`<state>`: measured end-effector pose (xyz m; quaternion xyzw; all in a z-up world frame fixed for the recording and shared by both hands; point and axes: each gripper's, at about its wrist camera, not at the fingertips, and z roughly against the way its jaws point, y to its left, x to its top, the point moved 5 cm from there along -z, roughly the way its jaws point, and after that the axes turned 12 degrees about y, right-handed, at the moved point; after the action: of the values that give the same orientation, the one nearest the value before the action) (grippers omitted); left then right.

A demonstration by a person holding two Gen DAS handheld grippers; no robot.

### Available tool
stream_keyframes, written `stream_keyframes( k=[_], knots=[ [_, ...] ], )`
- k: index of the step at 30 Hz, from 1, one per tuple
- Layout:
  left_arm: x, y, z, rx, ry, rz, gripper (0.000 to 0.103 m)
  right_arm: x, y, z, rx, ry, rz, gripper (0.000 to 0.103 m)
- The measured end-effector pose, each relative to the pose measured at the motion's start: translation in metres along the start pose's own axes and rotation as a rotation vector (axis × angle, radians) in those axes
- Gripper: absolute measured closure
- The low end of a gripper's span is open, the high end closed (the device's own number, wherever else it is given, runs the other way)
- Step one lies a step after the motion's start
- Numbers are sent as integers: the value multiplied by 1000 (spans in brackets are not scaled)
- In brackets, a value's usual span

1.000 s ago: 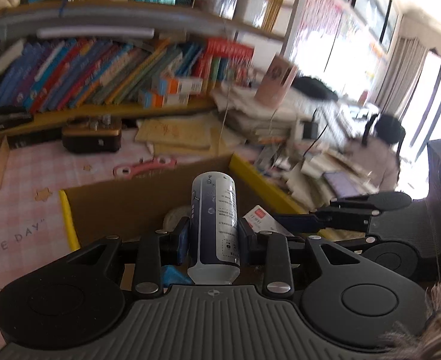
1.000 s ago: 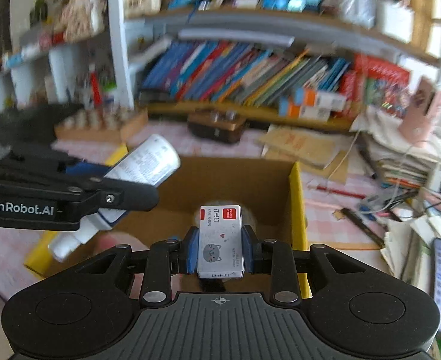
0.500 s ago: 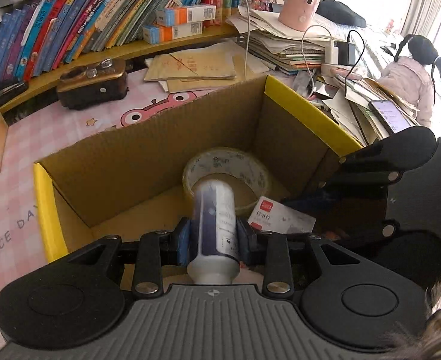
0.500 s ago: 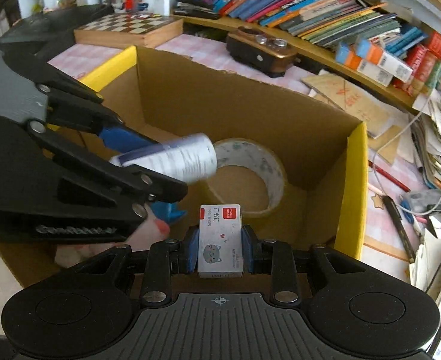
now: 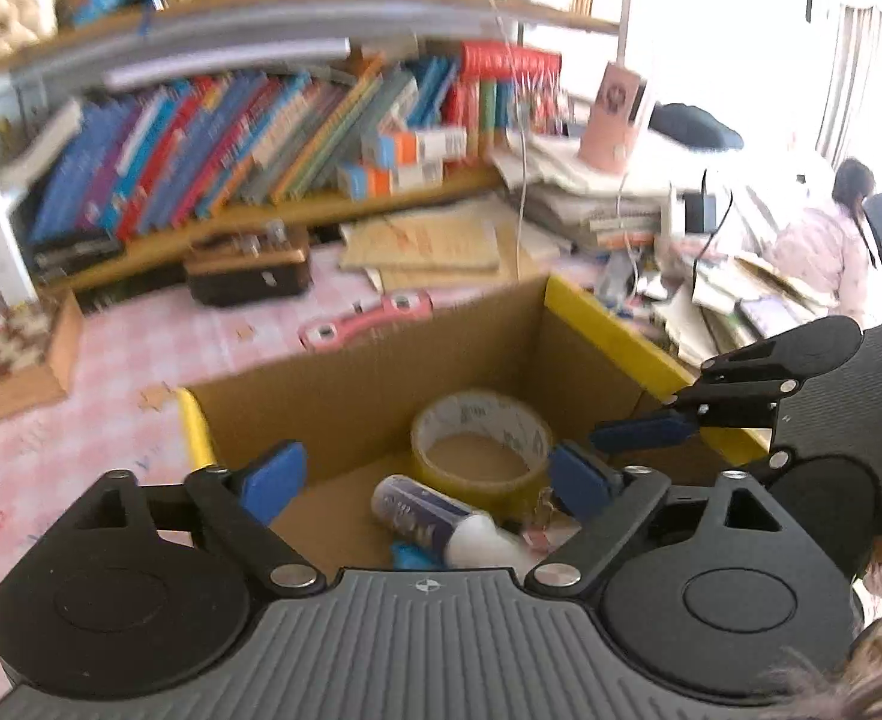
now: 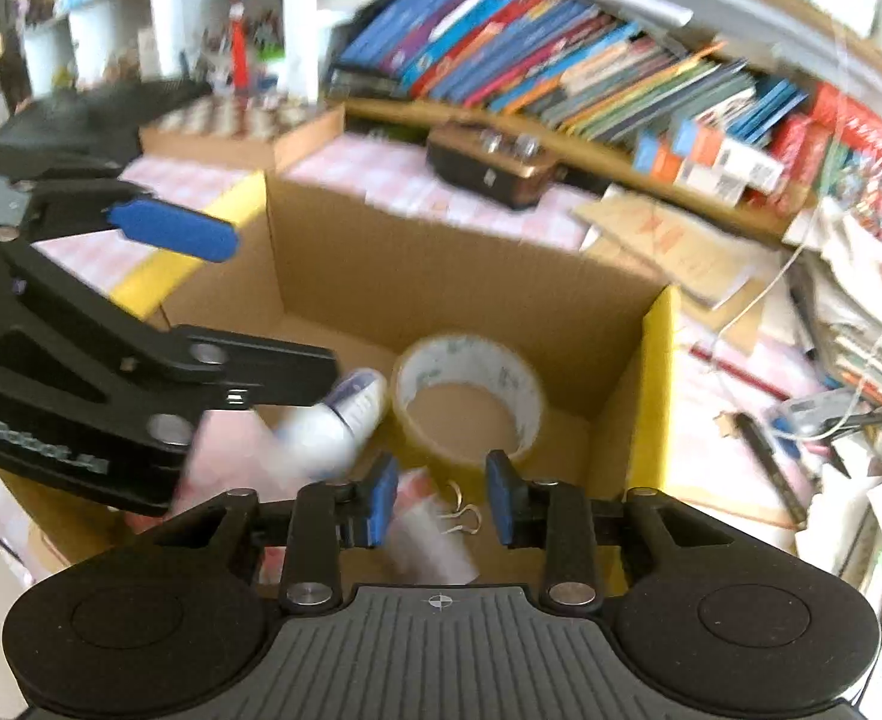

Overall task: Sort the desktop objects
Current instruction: 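Lower into the box and open the left tool while the right tool releases the small box, then lift both open tools out of the box and back away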

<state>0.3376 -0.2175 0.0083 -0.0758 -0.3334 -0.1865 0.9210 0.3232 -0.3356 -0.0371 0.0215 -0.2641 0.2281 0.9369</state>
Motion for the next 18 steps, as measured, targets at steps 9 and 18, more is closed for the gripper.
stream_keyframes(
  k=[9, 18],
  knots=[
    [-23, 19, 77, 41, -190, 105, 3, -12, 6, 56, -28, -174, -99, 61],
    [-80, 45, 134, 116, -283, 223, 0, -42, 38, 96, -70, -296, -253, 54]
  ],
)
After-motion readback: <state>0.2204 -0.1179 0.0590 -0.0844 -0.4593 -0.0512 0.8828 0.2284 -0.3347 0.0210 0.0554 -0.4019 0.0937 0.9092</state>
